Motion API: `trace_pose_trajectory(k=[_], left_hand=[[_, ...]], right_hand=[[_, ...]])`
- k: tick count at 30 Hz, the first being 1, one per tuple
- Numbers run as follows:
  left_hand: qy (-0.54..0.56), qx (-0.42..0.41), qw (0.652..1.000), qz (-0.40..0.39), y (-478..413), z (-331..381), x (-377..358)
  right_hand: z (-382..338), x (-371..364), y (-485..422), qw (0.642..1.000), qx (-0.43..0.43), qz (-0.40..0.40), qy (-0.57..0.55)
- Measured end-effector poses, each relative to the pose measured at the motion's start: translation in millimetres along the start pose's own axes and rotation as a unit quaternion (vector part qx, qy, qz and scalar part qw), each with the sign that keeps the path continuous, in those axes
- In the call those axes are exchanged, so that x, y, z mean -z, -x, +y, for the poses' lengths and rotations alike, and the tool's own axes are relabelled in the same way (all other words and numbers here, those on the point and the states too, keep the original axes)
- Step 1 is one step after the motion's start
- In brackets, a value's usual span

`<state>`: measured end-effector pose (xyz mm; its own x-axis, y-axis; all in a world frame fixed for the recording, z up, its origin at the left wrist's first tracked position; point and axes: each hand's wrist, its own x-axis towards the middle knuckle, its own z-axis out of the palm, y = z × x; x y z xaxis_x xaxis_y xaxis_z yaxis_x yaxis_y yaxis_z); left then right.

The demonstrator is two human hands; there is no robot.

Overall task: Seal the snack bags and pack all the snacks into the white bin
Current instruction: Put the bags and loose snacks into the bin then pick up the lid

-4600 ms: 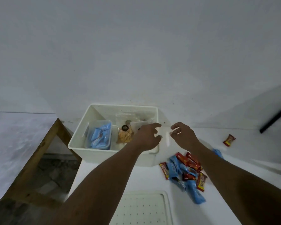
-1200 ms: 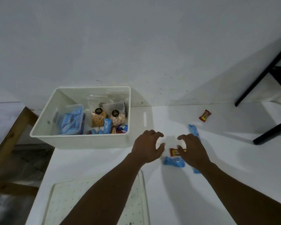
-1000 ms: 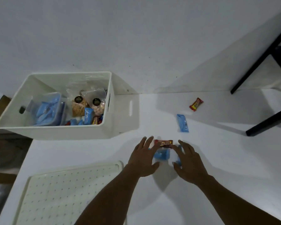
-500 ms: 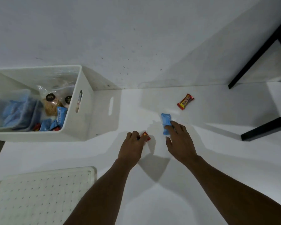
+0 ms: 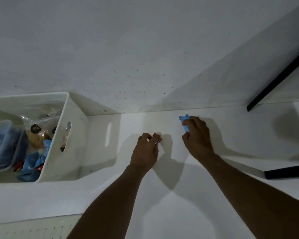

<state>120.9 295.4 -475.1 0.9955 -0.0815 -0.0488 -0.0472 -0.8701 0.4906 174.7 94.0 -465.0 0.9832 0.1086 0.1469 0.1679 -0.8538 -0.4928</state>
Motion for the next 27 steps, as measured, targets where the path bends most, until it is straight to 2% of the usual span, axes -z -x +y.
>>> trace_pose_trajectory(k=[2,5,8,11,14,19,27], left_hand=[[0.003,-0.004,1.0,-0.002,-16,3,-2],[-0.002,-0.005,1.0,-0.01,-27,6,-6],[-0.01,-0.004,1.0,-0.027,-21,4,-9],[-0.007,-0.007,0.999,-0.033,-7,3,-4],[-0.016,-0.006,0.999,-0.034,12,3,11],[-0.034,-0.01,0.999,-0.003,36,-2,66],[-0.06,-0.018,0.991,0.121,74,-34,198]], right_hand=[[17,3,-20,0.998,-0.023,-0.036,0.054],[34,-1,-25,0.993,-0.002,-0.095,0.072],[33,-10,-12,0.988,0.042,-0.106,0.103],[20,-15,9,0.987,0.028,-0.111,0.113],[3,-15,36,0.992,0.025,-0.097,0.074],[-52,-3,53,0.995,0.05,-0.083,-0.014],[-200,45,22,0.98,0.142,-0.063,-0.124]])
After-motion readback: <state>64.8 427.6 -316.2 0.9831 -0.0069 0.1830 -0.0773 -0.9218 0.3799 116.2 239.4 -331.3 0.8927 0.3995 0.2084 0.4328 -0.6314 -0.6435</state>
